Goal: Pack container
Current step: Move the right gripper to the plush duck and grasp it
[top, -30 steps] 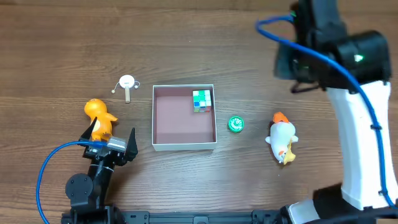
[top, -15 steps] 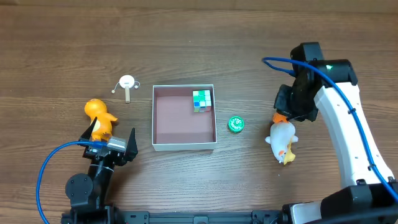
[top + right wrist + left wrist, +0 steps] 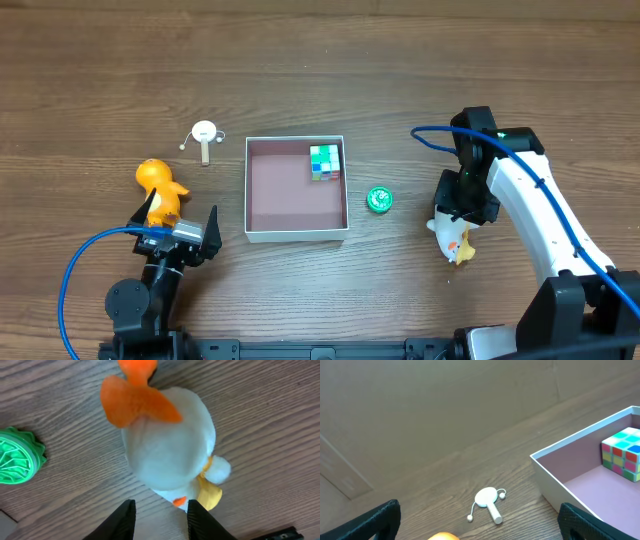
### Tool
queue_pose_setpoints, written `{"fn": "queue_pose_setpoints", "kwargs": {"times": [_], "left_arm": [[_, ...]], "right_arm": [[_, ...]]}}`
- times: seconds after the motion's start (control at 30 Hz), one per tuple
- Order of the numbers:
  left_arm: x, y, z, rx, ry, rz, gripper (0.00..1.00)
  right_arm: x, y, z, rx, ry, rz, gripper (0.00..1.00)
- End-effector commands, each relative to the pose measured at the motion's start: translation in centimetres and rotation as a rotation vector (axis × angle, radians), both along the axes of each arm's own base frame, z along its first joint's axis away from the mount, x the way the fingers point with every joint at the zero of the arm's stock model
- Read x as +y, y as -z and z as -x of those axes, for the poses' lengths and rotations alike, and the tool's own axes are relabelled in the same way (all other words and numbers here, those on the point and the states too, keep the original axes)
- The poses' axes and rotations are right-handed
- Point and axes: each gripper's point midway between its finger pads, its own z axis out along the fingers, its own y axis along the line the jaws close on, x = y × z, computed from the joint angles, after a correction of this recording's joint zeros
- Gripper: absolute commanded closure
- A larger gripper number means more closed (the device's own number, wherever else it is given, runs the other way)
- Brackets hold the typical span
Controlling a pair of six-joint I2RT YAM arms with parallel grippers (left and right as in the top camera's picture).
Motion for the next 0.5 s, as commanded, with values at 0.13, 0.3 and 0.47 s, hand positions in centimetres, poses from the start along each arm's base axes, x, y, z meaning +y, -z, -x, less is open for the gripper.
{"fn": "queue_pose_setpoints", "kwargs": {"times": [0.13,0.3,0.47], "left_arm": [[0.1,0.0,0.0,-0.004,-0.005,-0.004,0.0],[0.1,0.0,0.0,-0.004,-0.005,-0.004,0.0],[0.1,0.0,0.0,-0.004,-0.005,-0.004,0.0]], "right_arm": [[-1.9,0.4,-1.7,-0.083,0.042,-0.028,0.57],[-1.7,1.3,-1.4,-0.078,0.046,-0.063,0.15],[-0.9,1.3,-1.9,-0.094,0.005,-0.112,0.0]]}}
